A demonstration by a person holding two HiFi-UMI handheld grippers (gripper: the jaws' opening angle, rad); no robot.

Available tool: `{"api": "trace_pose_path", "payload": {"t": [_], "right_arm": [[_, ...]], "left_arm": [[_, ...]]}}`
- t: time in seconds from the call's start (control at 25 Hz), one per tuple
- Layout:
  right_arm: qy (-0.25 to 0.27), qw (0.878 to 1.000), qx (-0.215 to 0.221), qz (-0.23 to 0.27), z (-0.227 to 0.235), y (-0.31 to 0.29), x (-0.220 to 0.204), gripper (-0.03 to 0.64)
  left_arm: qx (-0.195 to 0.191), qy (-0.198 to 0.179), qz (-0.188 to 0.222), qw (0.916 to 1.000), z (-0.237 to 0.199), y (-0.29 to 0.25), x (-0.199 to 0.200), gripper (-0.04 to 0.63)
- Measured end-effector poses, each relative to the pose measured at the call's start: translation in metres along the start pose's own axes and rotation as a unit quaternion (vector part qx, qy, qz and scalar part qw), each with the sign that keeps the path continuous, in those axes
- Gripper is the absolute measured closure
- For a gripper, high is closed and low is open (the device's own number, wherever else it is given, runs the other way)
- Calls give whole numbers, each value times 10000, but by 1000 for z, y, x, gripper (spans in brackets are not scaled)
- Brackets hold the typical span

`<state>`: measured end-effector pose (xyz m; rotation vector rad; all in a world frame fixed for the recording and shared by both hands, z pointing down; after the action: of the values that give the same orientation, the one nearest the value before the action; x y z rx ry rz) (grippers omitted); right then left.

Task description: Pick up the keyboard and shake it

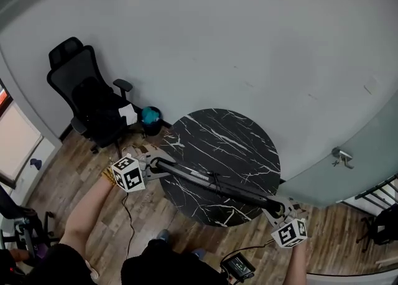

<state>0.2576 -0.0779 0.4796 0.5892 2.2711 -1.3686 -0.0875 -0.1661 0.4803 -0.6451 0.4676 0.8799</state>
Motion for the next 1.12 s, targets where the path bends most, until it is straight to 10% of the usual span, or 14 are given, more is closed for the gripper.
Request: {"api": "trace_pose_path", "payload": {"t": [0.2, 0.36, 0.56, 0.72, 0.92, 1.12], "right_arm": [[967, 9846, -1047, -1016, 15, 0, 2, 518], [1051, 9788, -1324, -1157, 22, -2, 1, 517], [-83, 9994, -244, -227, 11, -4, -7, 514], [-981, 9900, 911, 450, -5, -9, -8, 514], [-1841, 9548, 1805, 1482, -15, -4, -14, 515], [-2688, 9005, 2338, 2493, -19, 2, -15, 517]], "left_arm": [[1078, -1318, -287, 9850, -8, -9, -1, 497], [1451, -1352, -335, 9796, -9, -14, -7, 498], [407, 17, -99, 9991, 3, -15, -13, 492], [-612, 1093, 8, 9921, 19, -6, -18, 492], [-1314, 2326, 406, 9628, 32, 4, -11, 494], [-1520, 3853, 1234, 9018, 21, 14, -1, 494]]}}
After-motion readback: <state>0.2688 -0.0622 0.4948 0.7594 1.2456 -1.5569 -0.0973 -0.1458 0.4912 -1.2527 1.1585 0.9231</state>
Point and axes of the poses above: the fingertips, and each gripper's own axes: y backward along the fingers, z to its right, x out of its top, the point moved 3 cm from there along y, backward along the fingers, and after that the axes turned 15 degrees about x, right-handed, at the moved point
